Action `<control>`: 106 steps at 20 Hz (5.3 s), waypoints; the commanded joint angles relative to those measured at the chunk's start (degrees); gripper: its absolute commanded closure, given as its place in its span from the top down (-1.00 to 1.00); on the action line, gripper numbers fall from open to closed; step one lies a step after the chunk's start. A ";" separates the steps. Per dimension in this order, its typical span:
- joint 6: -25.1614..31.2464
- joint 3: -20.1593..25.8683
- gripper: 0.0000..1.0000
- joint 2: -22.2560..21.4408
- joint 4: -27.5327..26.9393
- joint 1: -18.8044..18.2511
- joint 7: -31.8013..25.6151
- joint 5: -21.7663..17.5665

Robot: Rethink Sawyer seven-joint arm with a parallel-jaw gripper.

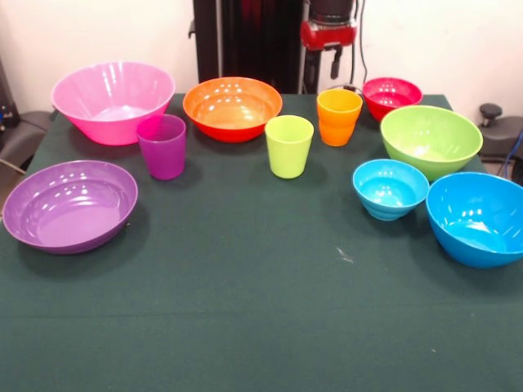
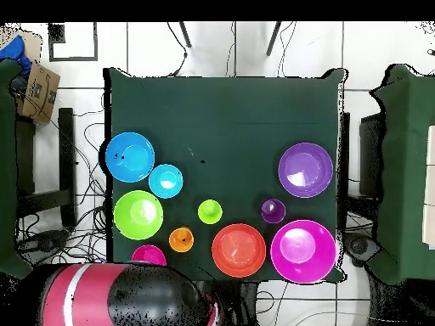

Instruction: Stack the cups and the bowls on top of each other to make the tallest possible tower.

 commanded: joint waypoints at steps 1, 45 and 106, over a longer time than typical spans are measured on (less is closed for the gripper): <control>8.74 5.09 1.00 -7.20 3.39 -1.64 8.37 -1.58; 8.18 7.90 1.00 -6.16 0.05 1.46 10.85 1.94; 16.87 7.74 1.00 -13.27 0.90 1.32 11.09 2.42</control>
